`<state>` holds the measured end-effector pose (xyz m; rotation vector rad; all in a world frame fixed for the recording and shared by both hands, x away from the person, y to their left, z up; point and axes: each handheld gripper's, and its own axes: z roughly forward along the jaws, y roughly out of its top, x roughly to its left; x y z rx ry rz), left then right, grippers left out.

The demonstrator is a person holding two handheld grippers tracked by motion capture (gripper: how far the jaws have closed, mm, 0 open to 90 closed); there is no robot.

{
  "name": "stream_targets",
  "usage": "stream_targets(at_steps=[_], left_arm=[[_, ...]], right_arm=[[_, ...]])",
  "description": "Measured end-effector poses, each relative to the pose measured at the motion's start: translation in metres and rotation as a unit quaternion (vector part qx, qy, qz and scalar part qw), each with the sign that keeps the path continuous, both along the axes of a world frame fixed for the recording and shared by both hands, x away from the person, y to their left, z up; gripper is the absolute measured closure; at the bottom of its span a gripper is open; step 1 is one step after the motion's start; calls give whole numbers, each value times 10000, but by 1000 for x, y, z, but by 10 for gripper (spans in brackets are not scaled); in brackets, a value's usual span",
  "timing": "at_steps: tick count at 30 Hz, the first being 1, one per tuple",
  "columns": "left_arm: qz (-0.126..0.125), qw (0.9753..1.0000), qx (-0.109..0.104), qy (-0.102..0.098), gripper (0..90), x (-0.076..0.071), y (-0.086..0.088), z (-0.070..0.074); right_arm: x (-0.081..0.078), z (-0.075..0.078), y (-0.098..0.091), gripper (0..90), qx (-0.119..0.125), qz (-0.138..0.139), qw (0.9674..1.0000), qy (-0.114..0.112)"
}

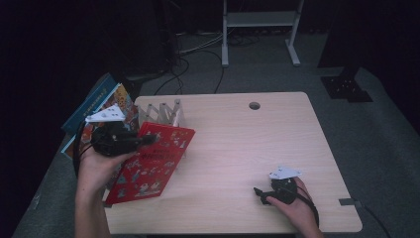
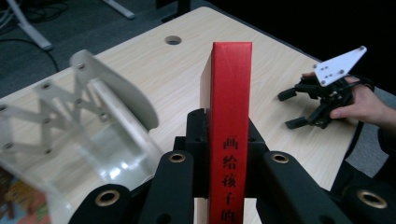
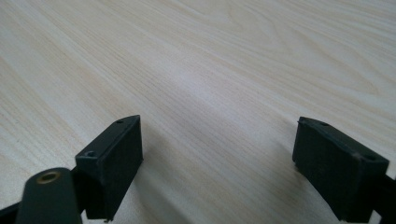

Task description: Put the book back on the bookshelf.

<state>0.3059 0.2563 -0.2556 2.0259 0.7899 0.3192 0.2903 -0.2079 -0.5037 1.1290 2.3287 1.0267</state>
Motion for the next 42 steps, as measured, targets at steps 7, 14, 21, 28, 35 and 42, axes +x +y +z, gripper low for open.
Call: stream_targets(at_steps=[7,14,21,28,35,42], left_arm=[[241,9996,-120,-36,795,-5,23,4],[521,9985,-155,-80,795,-8,42,7],[907,9954,-223,-189,795,-6,56,8],[1358,9900,-141,-340,795,3,55,4],[1788,9821,-99,-577,795,15,50,-1],[2135,9732,-222,-827,795,31,46,-8]], right_arm=[[0,0,0,150,8,-7,10000,24],[0,0,0,150,16,-16,10000,36],[0,0,0,150,23,-17,10000,39],[0,0,0,150,15,-13,10000,23],[0,0,0,150,18,-18,10000,22],[0,0,0,150,16,-16,10000,23]])
